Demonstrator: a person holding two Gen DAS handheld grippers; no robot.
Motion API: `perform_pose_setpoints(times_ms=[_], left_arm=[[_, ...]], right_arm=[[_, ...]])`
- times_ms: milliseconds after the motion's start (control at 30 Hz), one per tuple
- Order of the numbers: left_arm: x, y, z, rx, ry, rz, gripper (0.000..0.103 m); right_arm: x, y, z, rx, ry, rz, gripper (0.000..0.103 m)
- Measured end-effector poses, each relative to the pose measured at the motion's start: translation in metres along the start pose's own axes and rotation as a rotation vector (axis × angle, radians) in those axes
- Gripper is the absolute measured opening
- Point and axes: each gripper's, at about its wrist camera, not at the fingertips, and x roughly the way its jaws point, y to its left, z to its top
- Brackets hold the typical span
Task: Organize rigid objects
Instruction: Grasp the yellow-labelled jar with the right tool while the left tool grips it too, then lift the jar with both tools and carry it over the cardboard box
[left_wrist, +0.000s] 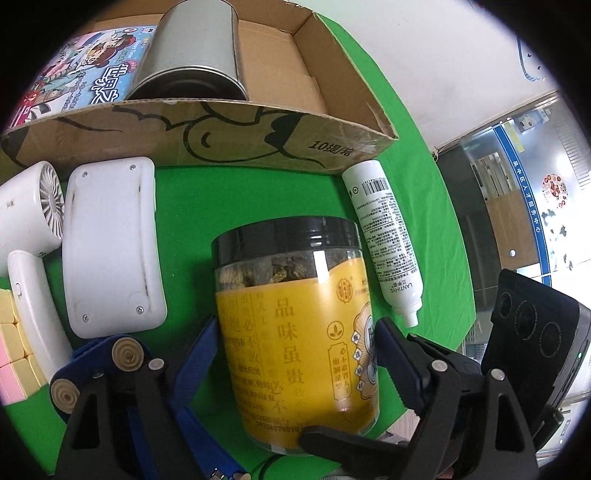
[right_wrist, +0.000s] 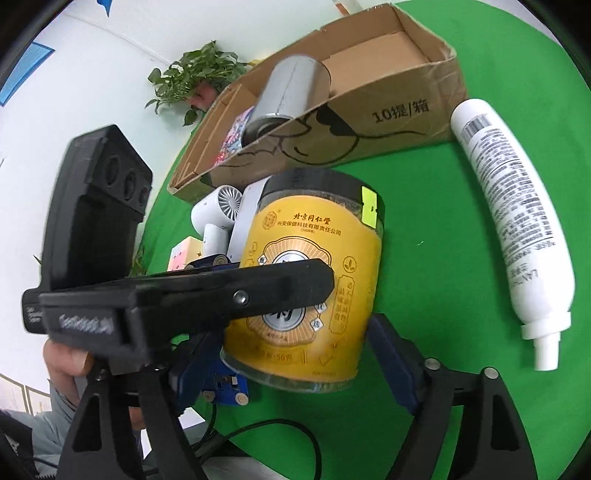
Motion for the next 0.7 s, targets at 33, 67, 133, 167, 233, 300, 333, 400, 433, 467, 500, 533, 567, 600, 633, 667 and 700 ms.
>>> perform_pose_setpoints(times_ms=[33,67,133,167,233,300,333,400,433,467,500,533,567,600,633,667,700], left_arm=[[0.0,0.0,0.0,0.0,-0.002,0.001,0.084],[0.0,0.0,-0.001,-0.001,-0.007,0.0,0.084],[-0.001,0.001,-0.001,-0.007,-0.013,-0.003,0.084],[-0.002,0.002,-0.002,-0.011,-0.018,-0.009,0.084],[-0.003,0.002,-0.003,-0.014,-0.025,-0.019,0.084],[-0.007,-0.001,-0.004,-0.006,-0.042,-0.023,0.083],[-0.01,-0.003,-0.004,0.001,-0.055,-0.024,0.083],[-0.018,-0.008,-0.003,0.014,-0.087,-0.028,0.083],[-0.022,-0.01,-0.002,0.021,-0.103,-0.033,0.083],[-0.027,-0.013,-0.001,0.031,-0.123,-0.038,0.083],[-0.032,-0.017,0.001,0.042,-0.145,-0.042,0.083],[-0.037,-0.02,0.002,0.05,-0.165,-0.045,0.083],[-0.041,-0.022,0.004,0.056,-0.18,-0.047,0.083],[-0.045,-0.024,0.007,0.06,-0.193,-0.048,0.083],[-0.047,-0.025,0.008,0.064,-0.205,-0.048,0.083],[-0.052,-0.027,0.01,0.074,-0.221,-0.044,0.083],[-0.054,-0.029,0.011,0.079,-0.23,-0.042,0.083]], right_arm=[[0.003,0.002,0.001,-0.006,0.002,-0.011,0.083],[0.004,0.002,0.0,-0.008,0.002,-0.017,0.084],[0.006,0.003,0.001,-0.012,0.002,-0.03,0.084],[0.007,0.004,0.0,-0.018,0.001,-0.037,0.084],[0.005,0.008,-0.002,-0.032,-0.006,-0.056,0.084],[0.006,0.014,0.0,-0.056,-0.017,-0.091,0.083],[0.004,0.018,0.0,-0.073,-0.028,-0.112,0.082],[0.0,0.022,0.003,-0.09,-0.048,-0.13,0.082],[-0.005,0.026,0.005,-0.107,-0.068,-0.143,0.082],[-0.009,0.029,0.006,-0.118,-0.081,-0.151,0.082],[-0.013,0.033,0.008,-0.132,-0.098,-0.161,0.082],[-0.019,0.038,0.011,-0.147,-0.12,-0.171,0.082],[-0.022,0.04,0.013,-0.157,-0.133,-0.175,0.081],[-0.026,0.043,0.015,-0.169,-0.146,-0.182,0.081],[-0.029,0.046,0.018,-0.181,-0.158,-0.186,0.081],[-0.032,0.05,0.021,-0.19,-0.168,-0.187,0.081],[-0.034,0.052,0.024,-0.197,-0.177,-0.187,0.081]])
